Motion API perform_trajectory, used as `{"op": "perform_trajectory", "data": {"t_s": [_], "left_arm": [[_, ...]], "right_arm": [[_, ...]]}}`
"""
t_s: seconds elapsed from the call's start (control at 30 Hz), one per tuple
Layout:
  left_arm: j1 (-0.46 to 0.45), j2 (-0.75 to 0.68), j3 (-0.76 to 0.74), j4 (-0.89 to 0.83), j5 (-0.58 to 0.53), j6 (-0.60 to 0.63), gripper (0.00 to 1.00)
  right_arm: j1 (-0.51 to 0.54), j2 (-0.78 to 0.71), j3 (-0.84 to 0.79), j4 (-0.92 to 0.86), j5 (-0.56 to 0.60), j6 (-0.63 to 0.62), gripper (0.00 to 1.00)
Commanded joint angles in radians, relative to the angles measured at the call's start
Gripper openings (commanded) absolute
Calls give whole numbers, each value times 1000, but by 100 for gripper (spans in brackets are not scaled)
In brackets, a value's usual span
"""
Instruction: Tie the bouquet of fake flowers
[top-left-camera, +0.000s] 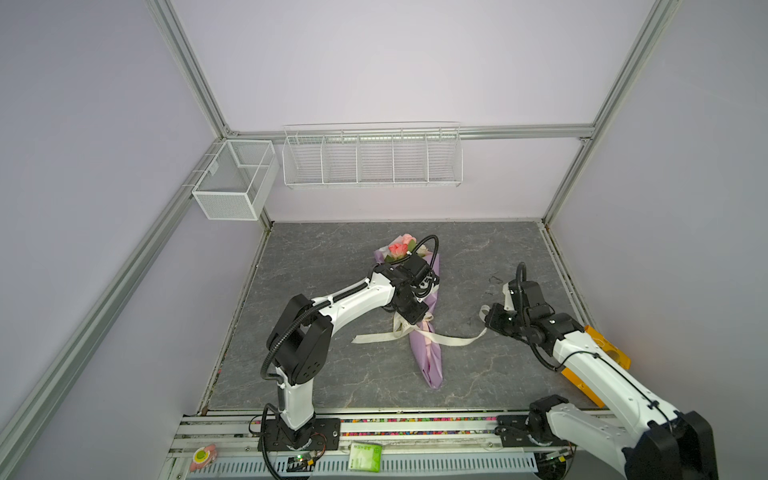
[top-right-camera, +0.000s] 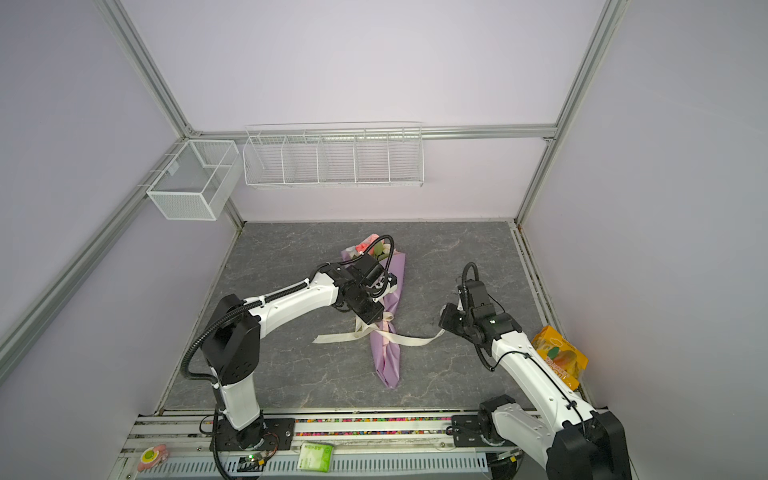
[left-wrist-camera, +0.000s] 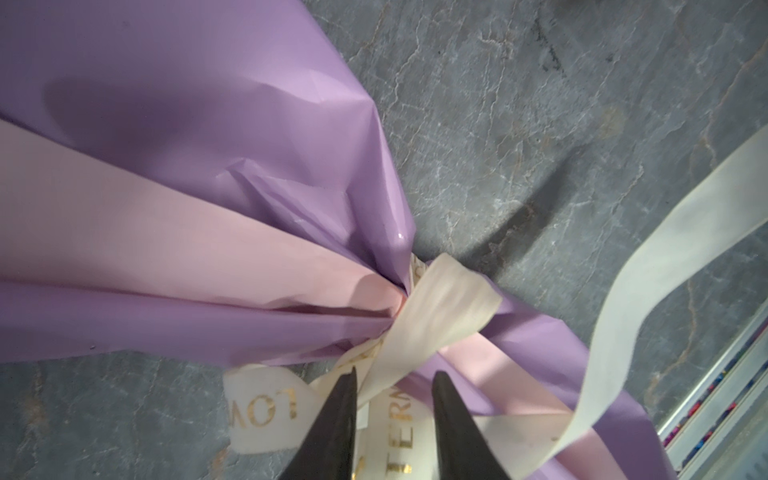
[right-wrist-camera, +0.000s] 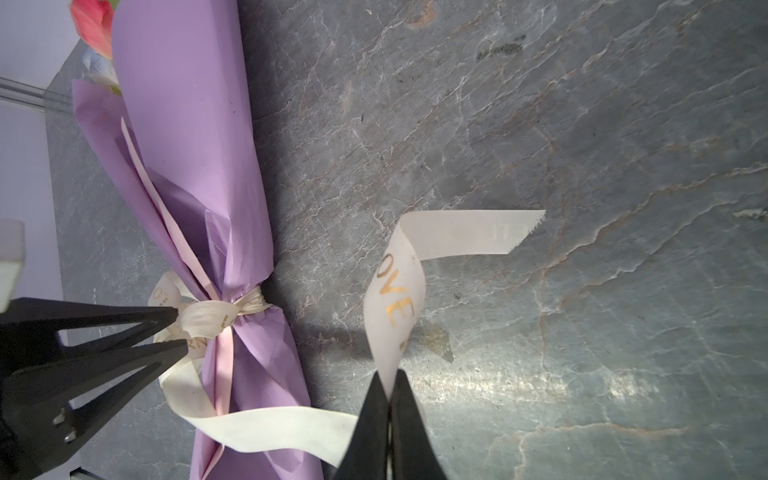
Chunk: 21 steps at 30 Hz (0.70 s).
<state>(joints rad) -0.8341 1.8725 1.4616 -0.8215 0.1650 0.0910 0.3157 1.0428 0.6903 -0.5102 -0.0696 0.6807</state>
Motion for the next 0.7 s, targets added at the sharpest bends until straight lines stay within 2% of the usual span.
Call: {"op": "perform_trajectory", "data": {"t_s": [0.0, 0.13, 0.37, 0.67], "left_arm": [[-6, 8, 29, -27, 10, 26, 20], [-7, -14, 15, -13, 18, 28, 7], [-6, -23, -5, -2, 15, 29, 0], [-6, 4, 17, 12, -8, 33, 30]], "right_arm": [[-3, -10, 5, 5, -6, -5, 9], [-3, -7, 6, 3, -3, -1, 10], [-1, -3, 11, 3, -3, 2, 11], [-1, 4, 12, 7, -8, 4, 11]]}}
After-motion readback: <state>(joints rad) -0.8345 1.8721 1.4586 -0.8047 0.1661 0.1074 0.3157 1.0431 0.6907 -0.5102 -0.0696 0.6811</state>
